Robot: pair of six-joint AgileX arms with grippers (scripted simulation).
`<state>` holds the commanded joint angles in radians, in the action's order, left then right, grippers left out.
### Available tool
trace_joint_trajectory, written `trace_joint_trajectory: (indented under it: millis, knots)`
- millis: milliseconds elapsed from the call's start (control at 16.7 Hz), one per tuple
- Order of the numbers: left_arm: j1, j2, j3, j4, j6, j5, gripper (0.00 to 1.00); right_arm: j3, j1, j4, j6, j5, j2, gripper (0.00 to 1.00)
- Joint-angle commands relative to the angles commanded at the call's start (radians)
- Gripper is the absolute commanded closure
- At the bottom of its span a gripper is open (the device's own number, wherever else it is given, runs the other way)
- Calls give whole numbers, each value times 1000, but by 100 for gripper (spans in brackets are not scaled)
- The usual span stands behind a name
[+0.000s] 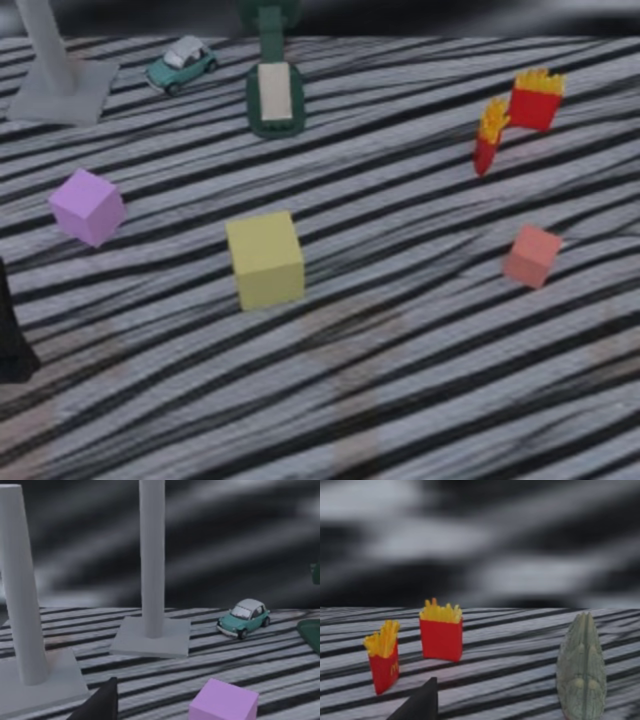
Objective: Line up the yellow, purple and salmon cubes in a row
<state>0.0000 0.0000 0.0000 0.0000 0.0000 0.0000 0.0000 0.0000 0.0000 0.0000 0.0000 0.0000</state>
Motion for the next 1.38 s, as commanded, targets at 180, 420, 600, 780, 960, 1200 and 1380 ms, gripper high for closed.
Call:
trace_joint_trajectory:
  millis: [180, 420, 600, 780, 960, 1200, 1380]
  knots:
    - [0, 0, 0, 0, 0, 0, 0, 10, 2, -7, -5, 0, 10, 0]
    - [0, 0, 0, 0, 0, 0, 0, 153, 26, -105, -67, 1, 156, 0]
    - [0, 0, 0, 0, 0, 0, 0, 347, 61, -235, -150, -1, 377, 0]
    - [0, 0, 0, 0, 0, 0, 0, 580, 103, -396, -252, -2, 678, 0]
    - [0, 0, 0, 0, 0, 0, 0, 829, 147, -573, -361, -1, 1019, 0]
    - [0, 0, 0, 0, 0, 0, 0, 1144, 202, -806, -503, 2, 1444, 0]
    - [0, 0, 0, 0, 0, 0, 0, 1355, 239, -955, -595, 3, 1702, 0]
